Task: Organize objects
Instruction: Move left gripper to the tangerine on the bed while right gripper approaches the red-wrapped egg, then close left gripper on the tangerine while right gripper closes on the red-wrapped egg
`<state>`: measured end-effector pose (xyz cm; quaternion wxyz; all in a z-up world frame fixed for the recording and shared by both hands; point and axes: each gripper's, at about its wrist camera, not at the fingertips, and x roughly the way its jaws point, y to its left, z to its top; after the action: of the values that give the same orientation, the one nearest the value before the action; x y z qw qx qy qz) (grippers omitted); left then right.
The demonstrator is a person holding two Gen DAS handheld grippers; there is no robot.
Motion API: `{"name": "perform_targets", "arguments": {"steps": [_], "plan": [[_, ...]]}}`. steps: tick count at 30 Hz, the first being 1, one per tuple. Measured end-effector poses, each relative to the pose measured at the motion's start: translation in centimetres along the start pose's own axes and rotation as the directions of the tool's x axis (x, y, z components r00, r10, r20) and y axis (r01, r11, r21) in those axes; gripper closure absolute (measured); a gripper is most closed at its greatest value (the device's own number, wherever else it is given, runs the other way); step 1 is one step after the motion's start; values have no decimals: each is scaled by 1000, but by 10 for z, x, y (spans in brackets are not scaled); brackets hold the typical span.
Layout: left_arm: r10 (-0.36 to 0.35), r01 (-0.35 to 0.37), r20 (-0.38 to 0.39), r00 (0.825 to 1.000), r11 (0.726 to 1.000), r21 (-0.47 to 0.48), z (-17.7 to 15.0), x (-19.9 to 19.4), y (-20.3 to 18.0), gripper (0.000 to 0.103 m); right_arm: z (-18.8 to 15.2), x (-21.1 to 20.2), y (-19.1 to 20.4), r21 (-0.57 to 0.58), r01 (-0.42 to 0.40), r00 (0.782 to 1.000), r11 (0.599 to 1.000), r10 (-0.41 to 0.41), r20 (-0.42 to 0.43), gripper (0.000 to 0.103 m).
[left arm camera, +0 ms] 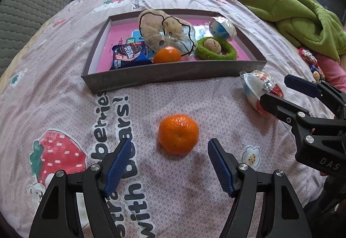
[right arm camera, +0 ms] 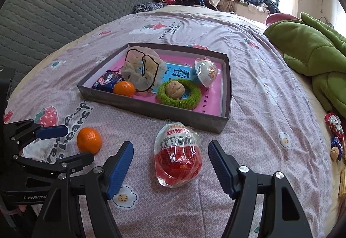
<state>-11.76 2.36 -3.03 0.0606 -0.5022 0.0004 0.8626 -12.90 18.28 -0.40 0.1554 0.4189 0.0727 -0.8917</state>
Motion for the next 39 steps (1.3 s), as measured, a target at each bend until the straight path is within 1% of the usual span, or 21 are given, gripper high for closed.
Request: {"name": "perform_targets", "arguments": {"steps": [10,14,17,21,23,25,26,28,29,30,31,36,39], "plan": [[-8,9,9,1000,1000,-26,4,10,3,29,-6,20,-3,7,24,999,1000,-24,-24,32],[7,-7,5,1000,1000,-26,4,17,5,29,-7,29,-6,16,40,999,999,-40,-20,32],[-2,2,8,1000,999,-38,4,20,8,29,-7,34,-5,10,44,999,999,-43,-23,32],[6,-5,18,1000,1000,-30,5,23,6,29,-8,38,-5,13,37,999,999,-37,-25,32],[10,-9,26,1000,1000,-27,4,23,5,29,-8,39,-6,22,27,999,999,-27,-21,35],[5,-4,32,999,1000,-25,4,23,4,35,-8,39,-9,40,0,1000,999,0,-12,47],[-2,3,35,999,1000,-23,4,23,4,37,-8,40,-10,45,-7,1000,999,8,-12,47],[-14,14,43,999,1000,-15,5,22,1,48,-8,41,-11,46,-8,1000,999,9,-11,47],[-19,19,45,999,1000,-9,5,21,0,51,-8,41,-11,43,-9,1000,999,9,-12,47],[-28,28,51,998,1000,-6,6,21,-2,59,-8,41,-11,45,-6,1000,999,7,-8,47],[-34,35,56,998,999,-7,6,20,-2,62,-8,40,-10,46,-8,1000,999,8,-6,47],[-35,36,73,997,999,-7,4,17,-2,62,-7,35,-8,37,-9,1000,999,8,14,47],[-17,17,91,996,1000,-2,3,10,0,62,-5,29,-7,34,-18,999,999,17,31,47]]}}
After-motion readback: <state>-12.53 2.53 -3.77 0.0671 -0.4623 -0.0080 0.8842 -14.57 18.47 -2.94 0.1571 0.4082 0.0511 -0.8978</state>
